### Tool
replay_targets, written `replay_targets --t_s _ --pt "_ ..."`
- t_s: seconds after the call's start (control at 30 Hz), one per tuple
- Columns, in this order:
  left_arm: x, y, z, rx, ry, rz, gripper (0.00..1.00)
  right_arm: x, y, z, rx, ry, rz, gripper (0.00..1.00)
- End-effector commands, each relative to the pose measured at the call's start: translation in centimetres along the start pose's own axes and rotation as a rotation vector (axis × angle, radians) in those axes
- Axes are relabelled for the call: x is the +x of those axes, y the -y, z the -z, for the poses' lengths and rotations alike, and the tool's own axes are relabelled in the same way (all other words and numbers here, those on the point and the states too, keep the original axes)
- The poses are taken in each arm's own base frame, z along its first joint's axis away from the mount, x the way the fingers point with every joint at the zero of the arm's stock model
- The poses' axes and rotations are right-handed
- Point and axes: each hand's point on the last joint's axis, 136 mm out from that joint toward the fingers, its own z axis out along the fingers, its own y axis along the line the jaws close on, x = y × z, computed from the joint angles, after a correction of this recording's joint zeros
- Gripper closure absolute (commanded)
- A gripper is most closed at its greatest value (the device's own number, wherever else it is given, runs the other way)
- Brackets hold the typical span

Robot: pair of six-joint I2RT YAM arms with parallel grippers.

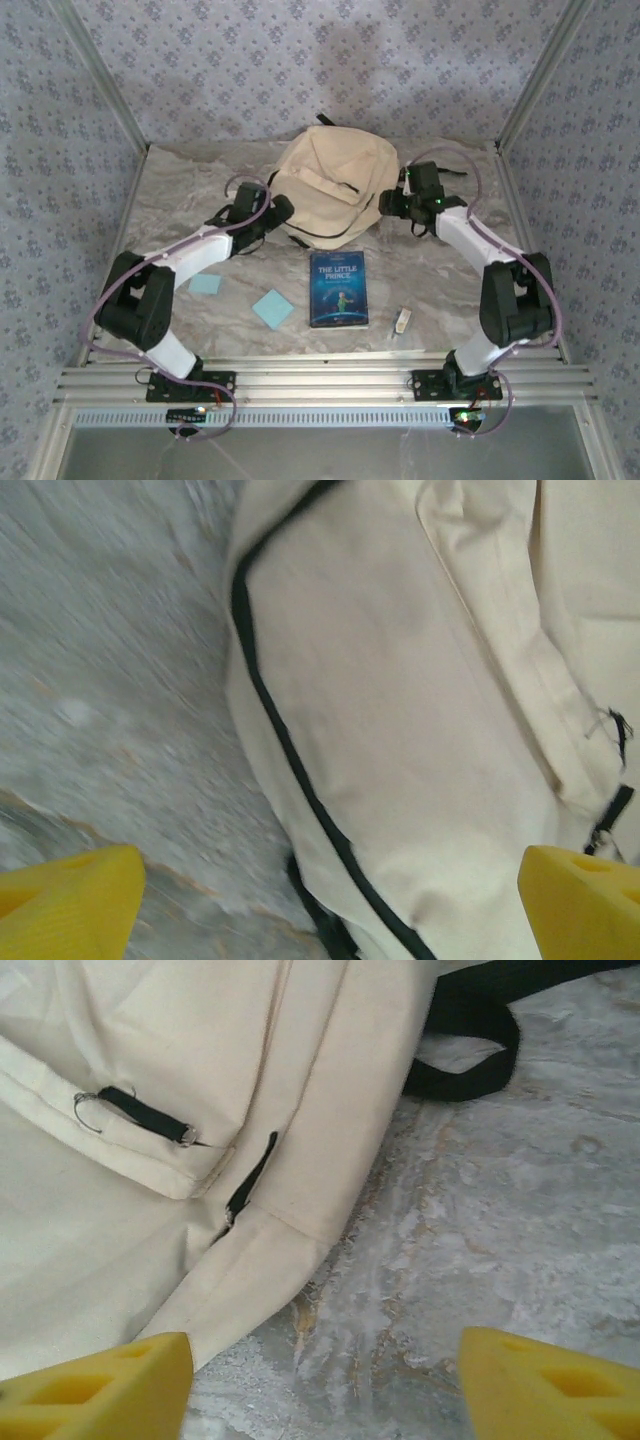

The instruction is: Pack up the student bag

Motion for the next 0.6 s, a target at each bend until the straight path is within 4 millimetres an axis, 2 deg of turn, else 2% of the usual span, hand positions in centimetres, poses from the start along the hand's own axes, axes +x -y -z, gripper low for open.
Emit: replay_targets --t_s 0.0,0.13,0.23,0.37,0.57 --pt "1.4 1.9 -0.5 0.007 -0.028 0.093 0.04 -0.6 -2.1 -1.6 -0.106 -0.063 -0.132 0.43" --pt "2.0 3.6 -2.4 0.028 -0.057 0.074 0.04 -1.4 -3.1 -5.0 -0.143 -0.096 -0.227 0.57" --pt "2.4 3.9 -4.2 0.021 -0.076 0.069 0.04 -1.9 -3.6 -7.4 -0.167 -0.108 -0.289 0.63" --pt "2.8 3.4 -6.0 -0.003 -0.082 0.069 0.04 -2.1 -3.7 -9.9 -0.164 -0.126 -0.360 0.67" --pt "3.9 2.4 -8.2 -0.038 -0.106 0.070 0.05 -1.6 -2.7 -12.5 -0.101 -0.146 -0.401 0.72"
